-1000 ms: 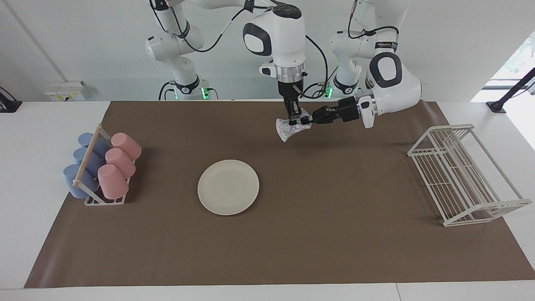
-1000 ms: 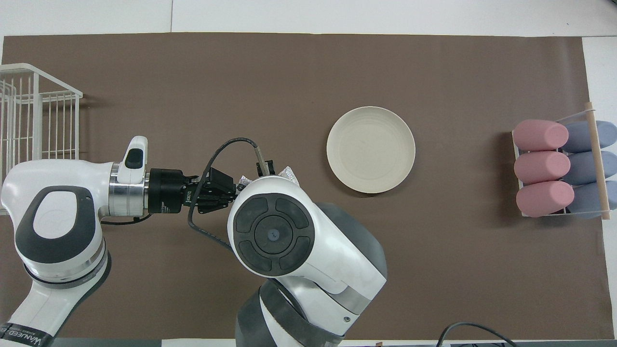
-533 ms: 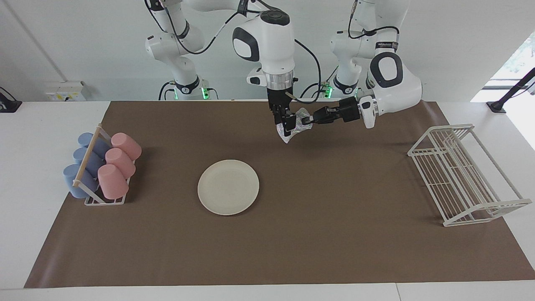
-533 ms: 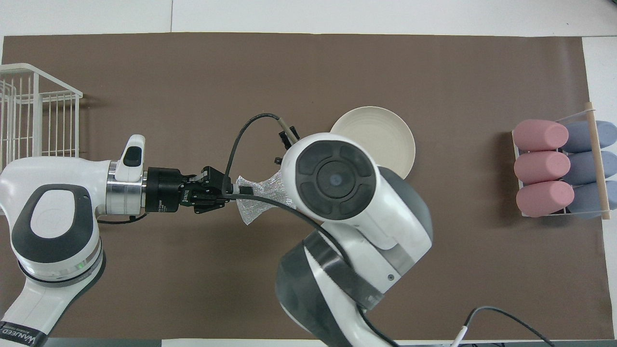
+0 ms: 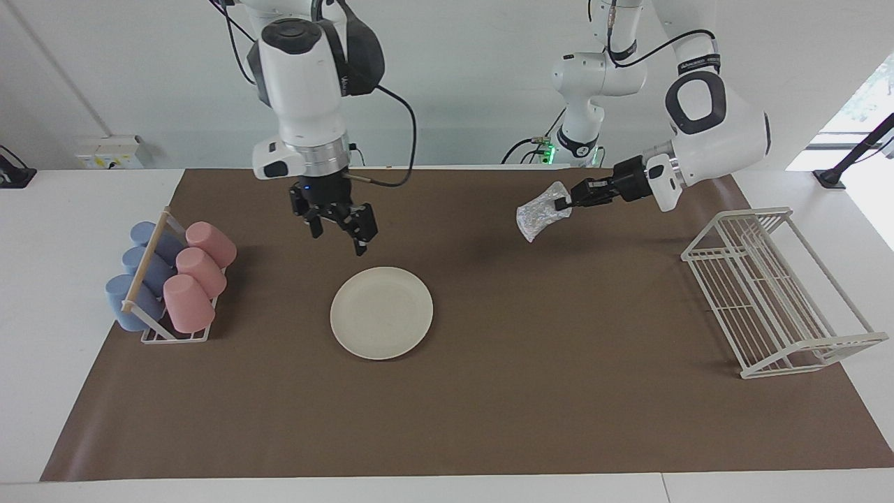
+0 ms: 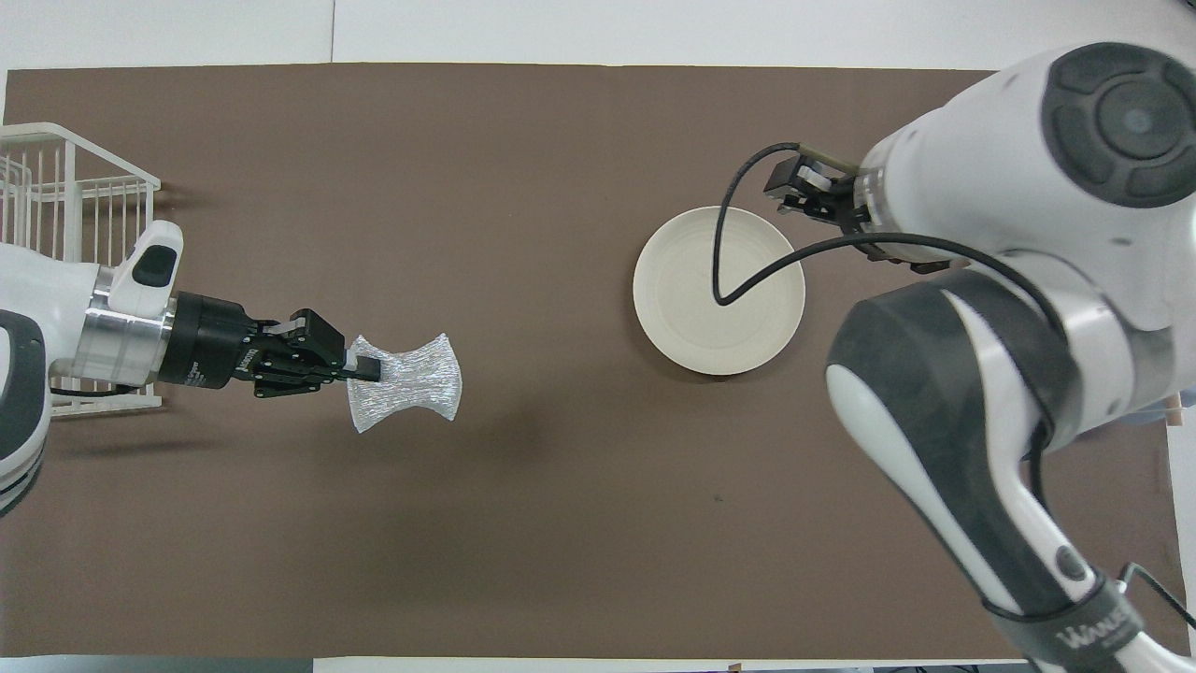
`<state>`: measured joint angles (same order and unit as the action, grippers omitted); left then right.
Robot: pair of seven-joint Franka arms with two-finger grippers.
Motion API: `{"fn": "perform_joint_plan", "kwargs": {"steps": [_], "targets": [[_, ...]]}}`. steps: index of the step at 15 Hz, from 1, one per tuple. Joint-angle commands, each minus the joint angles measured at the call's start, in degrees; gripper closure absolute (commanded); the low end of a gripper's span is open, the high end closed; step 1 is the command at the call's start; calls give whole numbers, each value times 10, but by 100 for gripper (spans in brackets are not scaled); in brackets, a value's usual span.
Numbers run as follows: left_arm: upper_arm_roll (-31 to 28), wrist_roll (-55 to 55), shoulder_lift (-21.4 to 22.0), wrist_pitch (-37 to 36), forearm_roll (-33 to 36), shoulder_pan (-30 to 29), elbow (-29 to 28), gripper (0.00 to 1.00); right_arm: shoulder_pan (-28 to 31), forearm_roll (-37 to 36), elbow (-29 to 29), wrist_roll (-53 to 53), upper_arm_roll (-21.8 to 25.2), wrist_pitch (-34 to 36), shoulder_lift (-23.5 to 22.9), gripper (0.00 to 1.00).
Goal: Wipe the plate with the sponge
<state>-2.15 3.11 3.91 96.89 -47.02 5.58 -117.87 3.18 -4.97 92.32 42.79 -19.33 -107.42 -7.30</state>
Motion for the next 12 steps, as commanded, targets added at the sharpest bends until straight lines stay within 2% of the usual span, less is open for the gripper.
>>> {"fn": "perform_joint_plan", "kwargs": {"steps": [1, 4, 7, 9, 12], "targets": [[4, 9, -43, -68, 93, -19, 85, 100, 67, 33, -3, -136, -7, 47, 15, 0], [5, 9, -58, -99, 217, -32, 142, 100, 113, 39, 1, -243, -5, 89, 51, 0], [5, 10, -60, -101, 348, -22, 176, 100, 140, 147, -10, -311, 3, 98, 61, 0], [10, 11, -69, -111, 432, -21, 201, 100, 146, 145, -8, -347, 16, 139, 65, 0], [10, 15, -84, -121, 581, 11, 239, 100, 147, 80, -12, -421, 17, 160, 65, 0]]}}
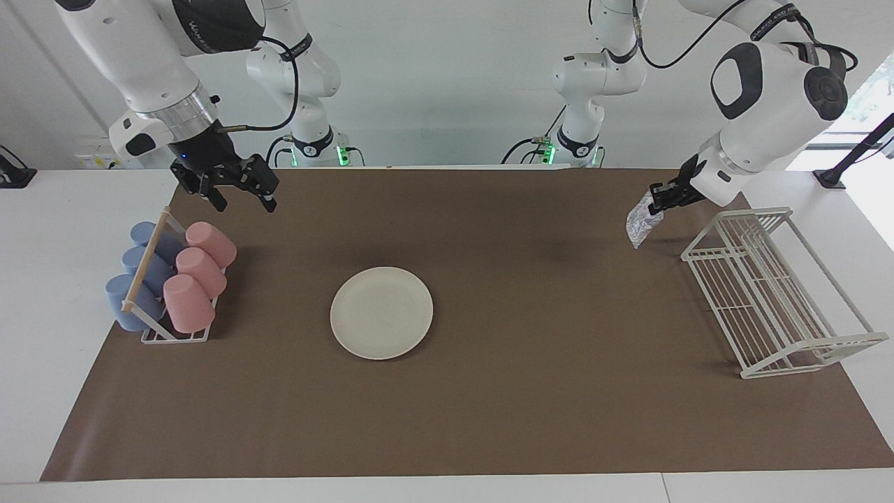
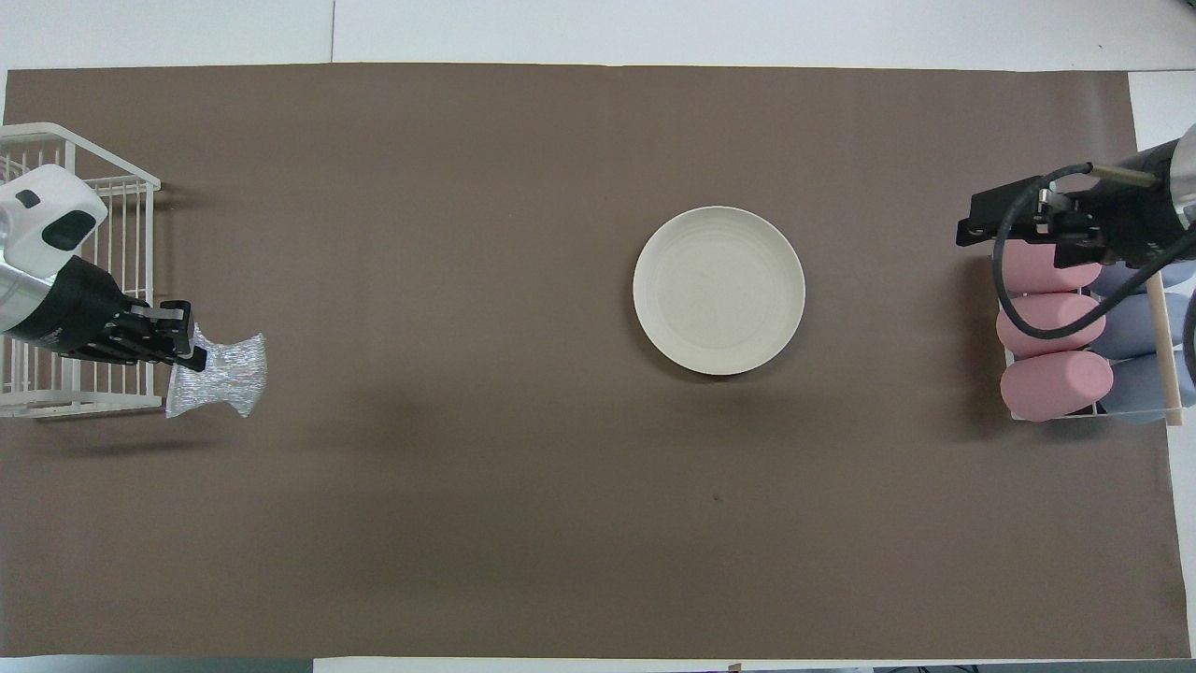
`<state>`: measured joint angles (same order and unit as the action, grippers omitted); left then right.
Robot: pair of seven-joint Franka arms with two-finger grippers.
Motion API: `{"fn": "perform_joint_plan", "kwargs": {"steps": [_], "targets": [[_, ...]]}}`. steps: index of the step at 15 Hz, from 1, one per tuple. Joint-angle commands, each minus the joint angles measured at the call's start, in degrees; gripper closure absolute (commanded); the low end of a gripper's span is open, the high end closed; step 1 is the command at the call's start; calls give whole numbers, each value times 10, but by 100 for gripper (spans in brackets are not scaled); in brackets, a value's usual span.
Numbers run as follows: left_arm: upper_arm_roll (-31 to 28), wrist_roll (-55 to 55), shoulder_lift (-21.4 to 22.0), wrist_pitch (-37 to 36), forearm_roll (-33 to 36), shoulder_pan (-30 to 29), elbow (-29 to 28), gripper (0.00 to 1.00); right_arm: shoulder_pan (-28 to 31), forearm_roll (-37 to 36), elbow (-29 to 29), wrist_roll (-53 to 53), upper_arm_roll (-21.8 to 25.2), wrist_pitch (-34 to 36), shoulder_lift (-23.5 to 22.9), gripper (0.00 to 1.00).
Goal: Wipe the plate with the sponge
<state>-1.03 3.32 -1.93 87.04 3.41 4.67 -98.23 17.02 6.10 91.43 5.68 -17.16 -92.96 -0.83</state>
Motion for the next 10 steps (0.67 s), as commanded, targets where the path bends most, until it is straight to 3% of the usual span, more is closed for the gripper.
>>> {"fn": "perform_joint_plan", "kwargs": {"steps": [1, 3, 5, 8, 10], "targets": [[-1, 14, -26, -21, 115, 28, 47, 100, 12, -28, -21, -59, -2, 39, -3, 0], [0, 46, -29, -5, 205, 34, 48, 100, 16, -37, -75, -79, 2, 94, -21, 0], [-1, 75, -31, 25, 297, 48, 46, 100, -8, -45, -83, -83, 9, 102, -37, 0], [0, 131, -63, 32, 422, 55, 44, 100, -145, -110, -84, -119, 141, 101, -36, 0], [0, 181, -90, 36, 477, 55, 40, 100, -171, -99, -81, -126, 199, 104, -36, 0]]}}
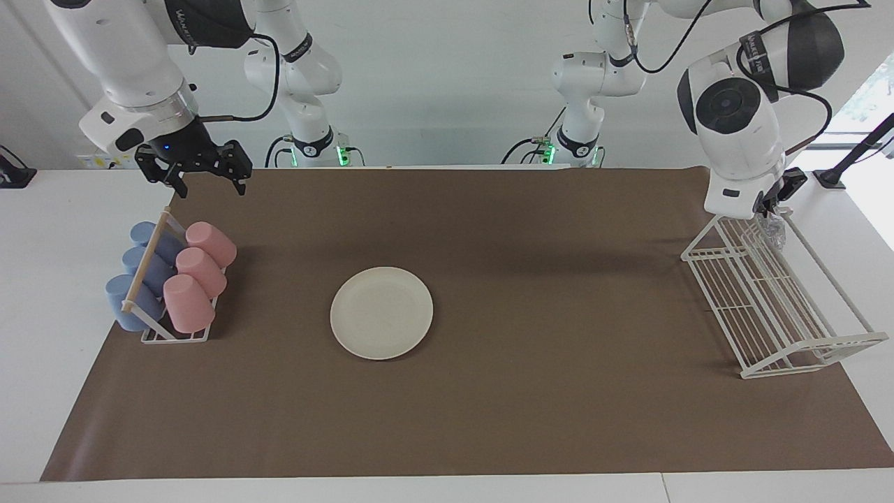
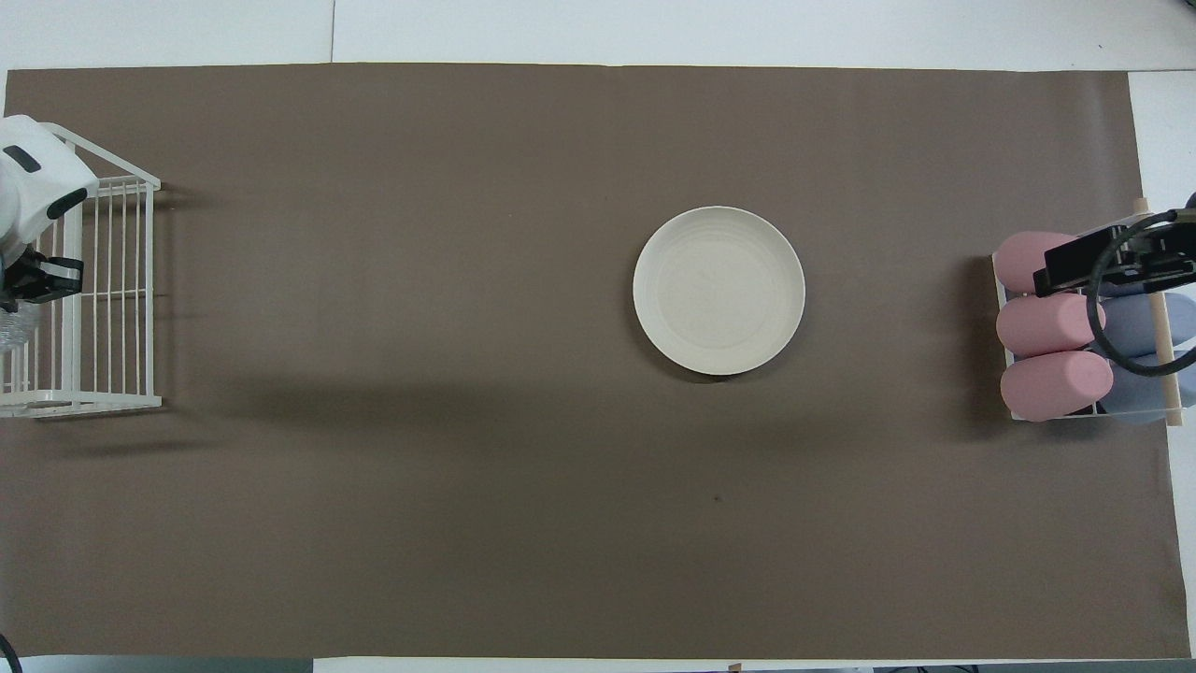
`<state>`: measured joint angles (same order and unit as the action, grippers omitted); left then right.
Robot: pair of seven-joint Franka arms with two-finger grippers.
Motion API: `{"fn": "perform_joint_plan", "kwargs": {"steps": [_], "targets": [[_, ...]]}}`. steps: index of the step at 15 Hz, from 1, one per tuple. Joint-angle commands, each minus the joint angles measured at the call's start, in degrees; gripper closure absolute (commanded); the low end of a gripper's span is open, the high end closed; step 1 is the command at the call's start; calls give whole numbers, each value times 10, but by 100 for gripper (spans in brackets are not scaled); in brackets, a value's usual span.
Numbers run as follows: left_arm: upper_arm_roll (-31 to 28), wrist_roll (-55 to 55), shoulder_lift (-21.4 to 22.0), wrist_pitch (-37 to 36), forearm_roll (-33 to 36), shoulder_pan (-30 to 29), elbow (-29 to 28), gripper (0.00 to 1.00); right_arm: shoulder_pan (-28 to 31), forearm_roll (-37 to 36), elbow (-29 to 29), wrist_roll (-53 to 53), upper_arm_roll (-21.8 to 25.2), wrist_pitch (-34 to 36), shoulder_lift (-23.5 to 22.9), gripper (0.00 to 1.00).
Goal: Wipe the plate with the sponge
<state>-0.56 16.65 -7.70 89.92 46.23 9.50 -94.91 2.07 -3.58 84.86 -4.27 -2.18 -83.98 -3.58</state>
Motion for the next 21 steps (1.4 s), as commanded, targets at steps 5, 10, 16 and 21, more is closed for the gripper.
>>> {"fn": "perform_joint_plan", "kwargs": {"steps": [5, 10, 16, 21], "targets": [[-6, 225, -106, 6, 139, 10, -21, 100, -51, 38, 35, 3, 98, 26, 30, 0], [-4, 291, -144, 9, 158, 17, -19, 100, -49, 32, 76, -27, 101, -13, 45, 0], [-2, 291, -144, 15, 150, 25, -24, 100, -46, 36, 116, -37, 105, -40, 64, 0], [-3, 292, -142, 37, 150, 20, -33, 8, -44, 36, 115, -37, 102, -47, 64, 0]]}}
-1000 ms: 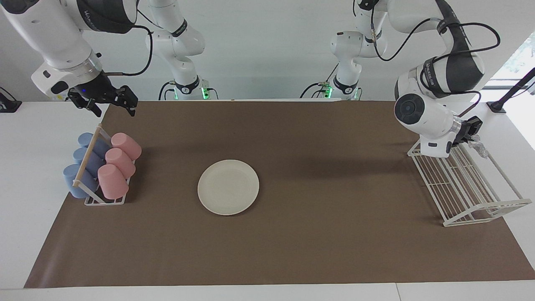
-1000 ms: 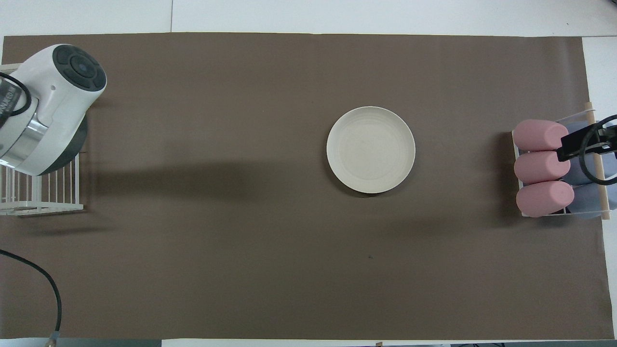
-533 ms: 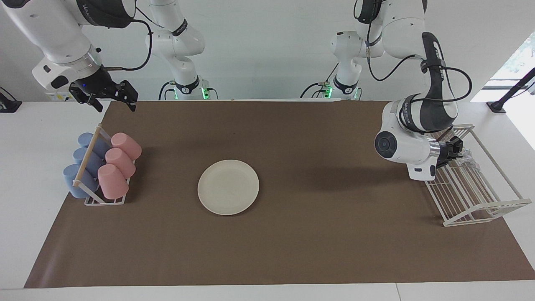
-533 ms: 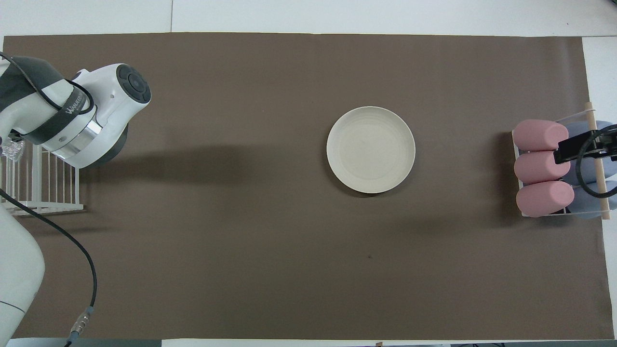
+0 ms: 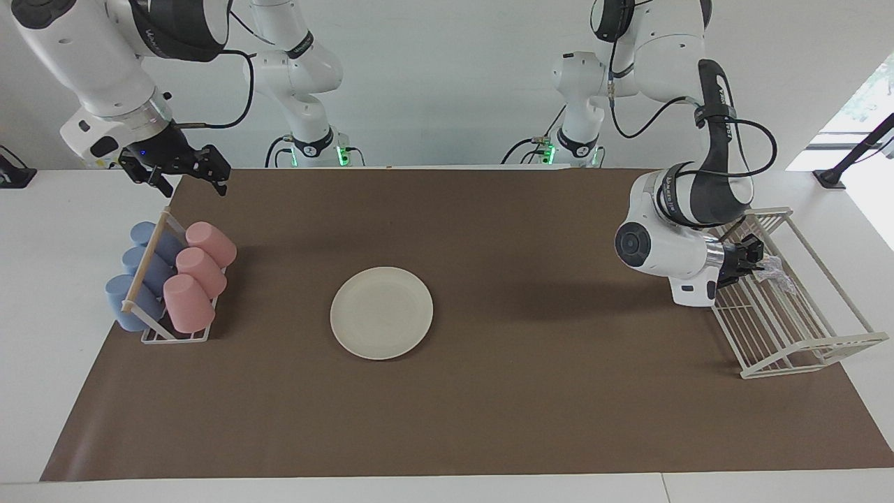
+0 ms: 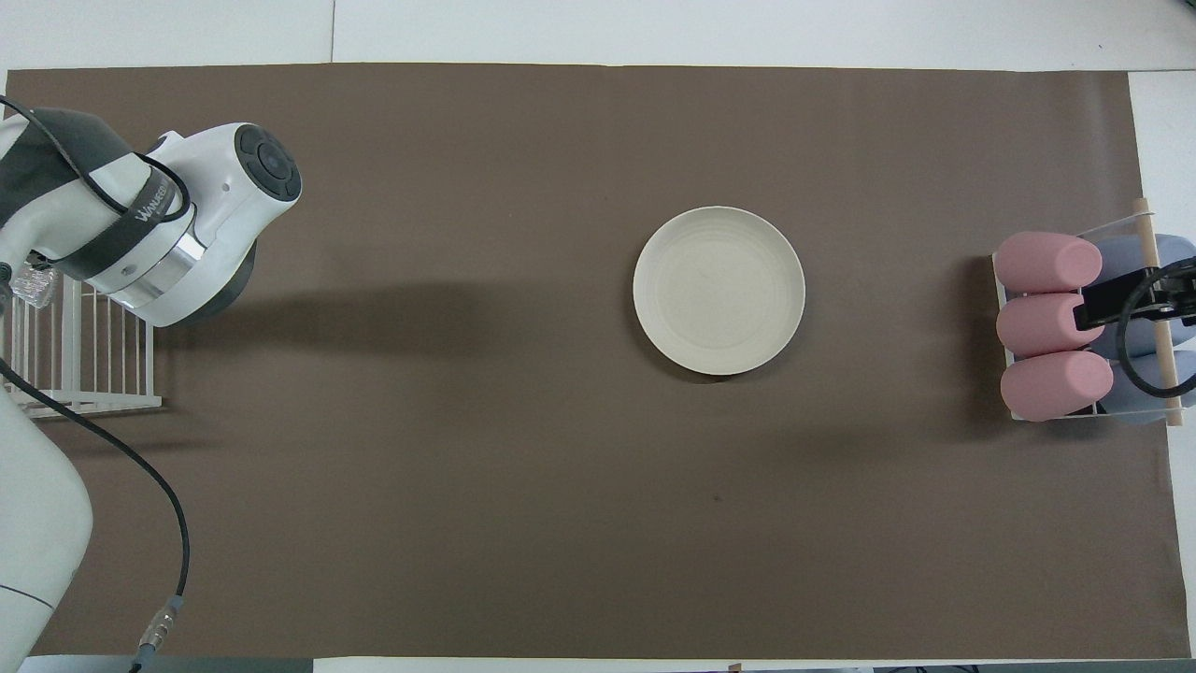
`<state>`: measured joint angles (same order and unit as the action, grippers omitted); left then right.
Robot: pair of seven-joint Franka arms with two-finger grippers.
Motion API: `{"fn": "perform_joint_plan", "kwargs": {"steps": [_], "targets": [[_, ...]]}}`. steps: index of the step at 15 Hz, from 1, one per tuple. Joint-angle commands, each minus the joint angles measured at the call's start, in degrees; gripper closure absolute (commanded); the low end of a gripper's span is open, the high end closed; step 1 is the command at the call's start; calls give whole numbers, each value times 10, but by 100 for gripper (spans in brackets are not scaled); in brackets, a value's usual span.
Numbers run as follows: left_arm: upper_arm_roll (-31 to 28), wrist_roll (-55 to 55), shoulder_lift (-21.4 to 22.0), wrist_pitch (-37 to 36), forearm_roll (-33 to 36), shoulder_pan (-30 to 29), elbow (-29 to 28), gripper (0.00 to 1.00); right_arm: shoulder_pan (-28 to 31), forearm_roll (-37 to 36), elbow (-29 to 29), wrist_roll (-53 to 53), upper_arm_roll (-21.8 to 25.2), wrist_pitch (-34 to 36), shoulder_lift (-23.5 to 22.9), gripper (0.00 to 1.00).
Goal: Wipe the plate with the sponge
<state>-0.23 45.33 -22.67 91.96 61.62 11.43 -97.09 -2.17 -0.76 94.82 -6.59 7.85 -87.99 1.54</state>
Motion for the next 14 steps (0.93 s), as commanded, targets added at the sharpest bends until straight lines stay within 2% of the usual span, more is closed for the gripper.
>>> {"fn": "perform_joint_plan", "kwargs": {"steps": [1, 10, 11, 14], "targets": [[-6, 6, 8, 17, -3, 0, -11, 0, -1, 7, 16, -13, 2, -3, 13, 0], [-6, -5, 14, 28, -9, -4, -4, 0, -4, 7, 19, -14, 2, 10, 18, 0], [-5, -16, 18, 29, -29, -8, 1, 0, -3, 7, 19, -14, 2, 10, 18, 0], [-6, -147, 66, 45, -155, -28, 38, 0, -3, 7, 19, -14, 2, 10, 18, 0]]}}
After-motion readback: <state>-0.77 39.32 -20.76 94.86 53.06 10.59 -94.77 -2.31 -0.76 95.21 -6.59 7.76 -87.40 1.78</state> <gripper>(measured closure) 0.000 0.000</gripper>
